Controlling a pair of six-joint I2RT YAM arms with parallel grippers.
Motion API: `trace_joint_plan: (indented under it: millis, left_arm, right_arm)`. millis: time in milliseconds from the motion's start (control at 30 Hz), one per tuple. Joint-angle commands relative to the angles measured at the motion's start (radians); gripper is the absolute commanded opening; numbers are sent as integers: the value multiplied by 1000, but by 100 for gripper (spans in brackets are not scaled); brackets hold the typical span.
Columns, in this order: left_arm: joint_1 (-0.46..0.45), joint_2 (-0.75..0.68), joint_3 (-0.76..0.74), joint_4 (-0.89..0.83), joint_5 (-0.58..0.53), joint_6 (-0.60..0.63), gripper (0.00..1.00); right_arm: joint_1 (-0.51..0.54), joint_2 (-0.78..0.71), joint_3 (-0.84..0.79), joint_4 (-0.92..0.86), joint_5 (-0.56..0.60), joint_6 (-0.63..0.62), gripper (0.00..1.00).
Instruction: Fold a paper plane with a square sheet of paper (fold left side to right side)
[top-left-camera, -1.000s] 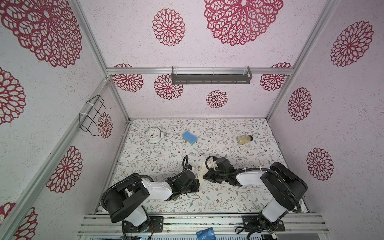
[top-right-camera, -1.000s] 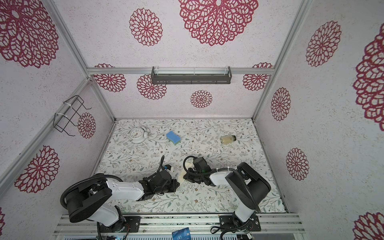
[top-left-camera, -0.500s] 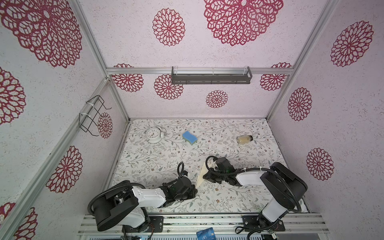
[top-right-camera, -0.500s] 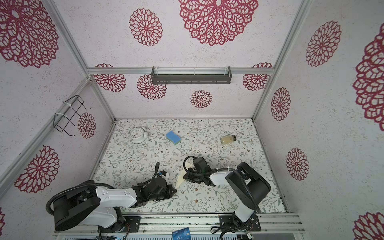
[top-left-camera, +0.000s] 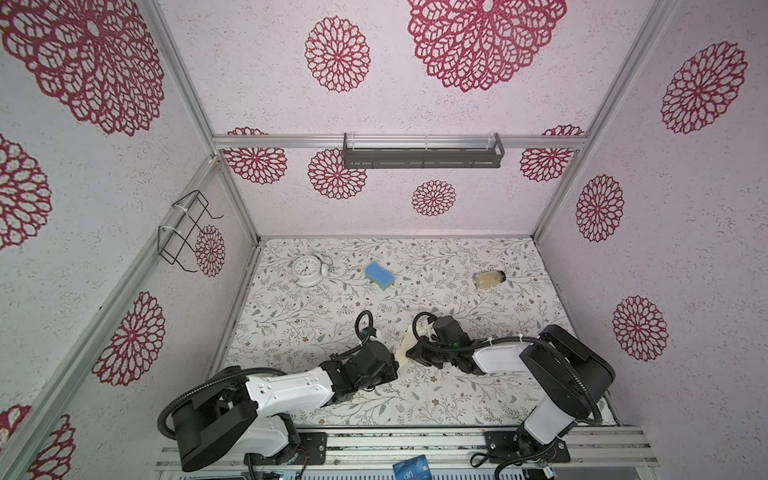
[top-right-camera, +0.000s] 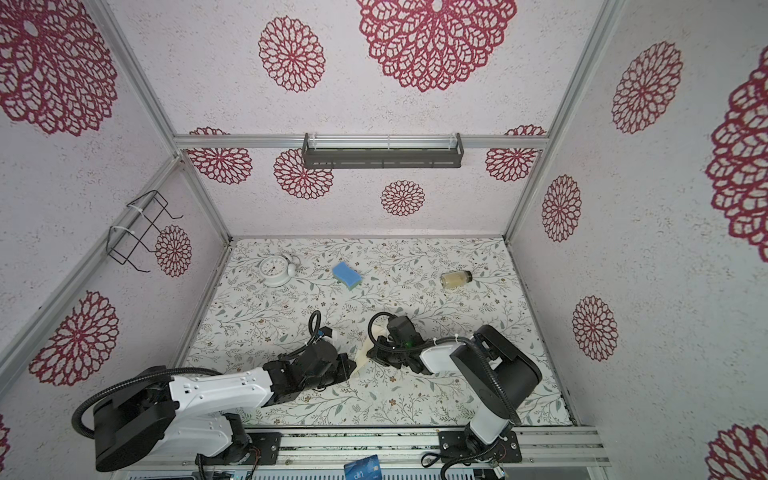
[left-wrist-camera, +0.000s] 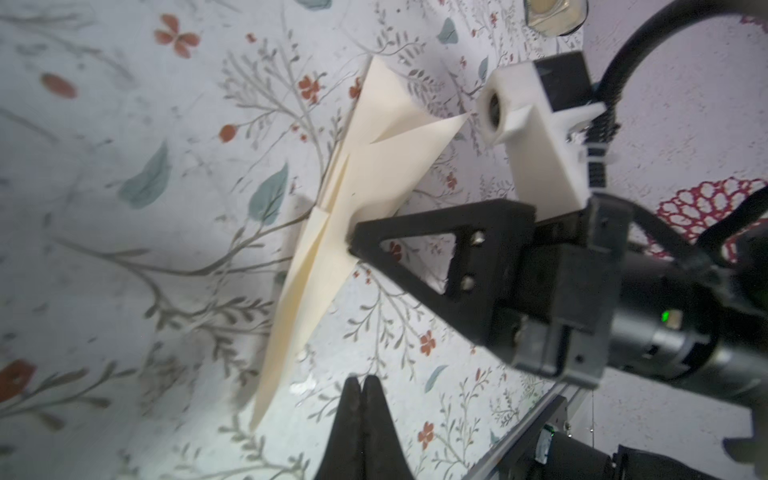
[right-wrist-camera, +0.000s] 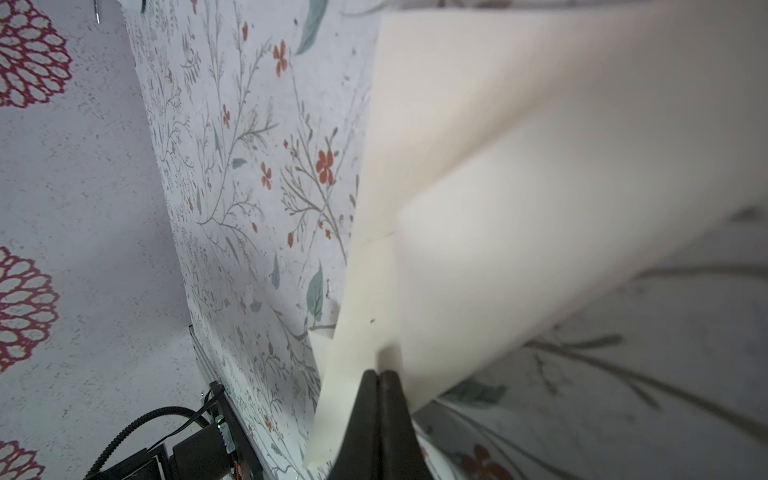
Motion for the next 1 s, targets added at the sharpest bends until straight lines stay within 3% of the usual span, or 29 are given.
trace_joint_plan:
  millis: [0, 300, 967]
  left_arm:
    - [19, 75, 60, -51, -30, -39, 0]
    - [25, 233, 152, -80, -32, -94, 0]
    - [33, 289, 153, -122, -68, -170, 0]
  right_arm:
    - [5, 38, -32, -96, 65, 7, 0]
    - [5, 36, -37, -107, 71, 1, 0]
    - [5, 54, -27, -115, 71, 0, 0]
